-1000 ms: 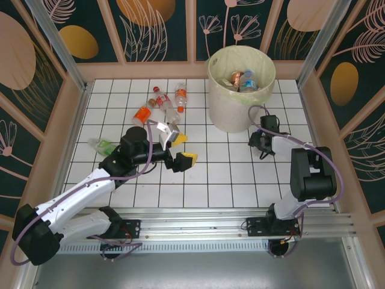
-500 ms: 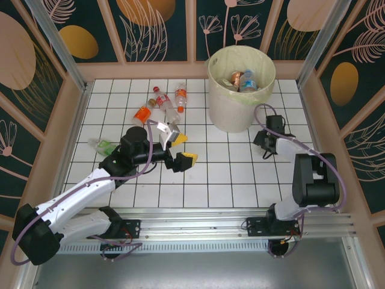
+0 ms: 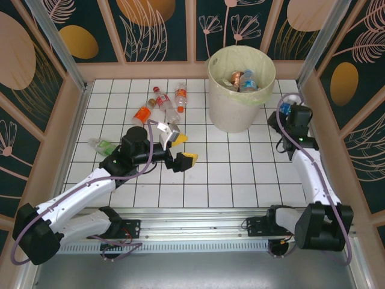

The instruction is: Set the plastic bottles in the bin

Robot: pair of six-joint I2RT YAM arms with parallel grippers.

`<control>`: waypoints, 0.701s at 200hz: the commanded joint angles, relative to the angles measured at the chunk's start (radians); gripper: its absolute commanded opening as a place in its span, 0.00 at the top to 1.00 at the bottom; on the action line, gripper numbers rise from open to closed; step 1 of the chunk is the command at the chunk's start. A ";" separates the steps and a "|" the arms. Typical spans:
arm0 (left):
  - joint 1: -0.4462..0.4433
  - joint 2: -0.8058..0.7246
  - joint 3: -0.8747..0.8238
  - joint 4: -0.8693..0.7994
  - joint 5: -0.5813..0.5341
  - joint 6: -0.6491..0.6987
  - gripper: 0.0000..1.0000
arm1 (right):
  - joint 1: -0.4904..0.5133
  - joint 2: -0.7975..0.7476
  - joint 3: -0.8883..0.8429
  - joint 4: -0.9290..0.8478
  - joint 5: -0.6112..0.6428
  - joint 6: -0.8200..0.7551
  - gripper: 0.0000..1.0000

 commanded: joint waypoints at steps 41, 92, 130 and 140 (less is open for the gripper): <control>-0.004 -0.002 0.032 -0.029 -0.020 0.003 0.01 | 0.033 -0.041 0.273 0.013 -0.168 -0.072 0.38; -0.004 0.001 0.045 -0.051 -0.041 -0.003 0.01 | 0.105 0.083 0.475 0.053 -0.205 -0.106 0.38; -0.004 0.007 0.056 -0.061 -0.053 -0.012 0.01 | 0.168 0.235 0.630 0.040 -0.176 -0.168 0.38; -0.004 0.009 0.058 -0.065 -0.054 -0.015 0.01 | 0.177 0.279 0.670 0.031 -0.179 -0.183 0.38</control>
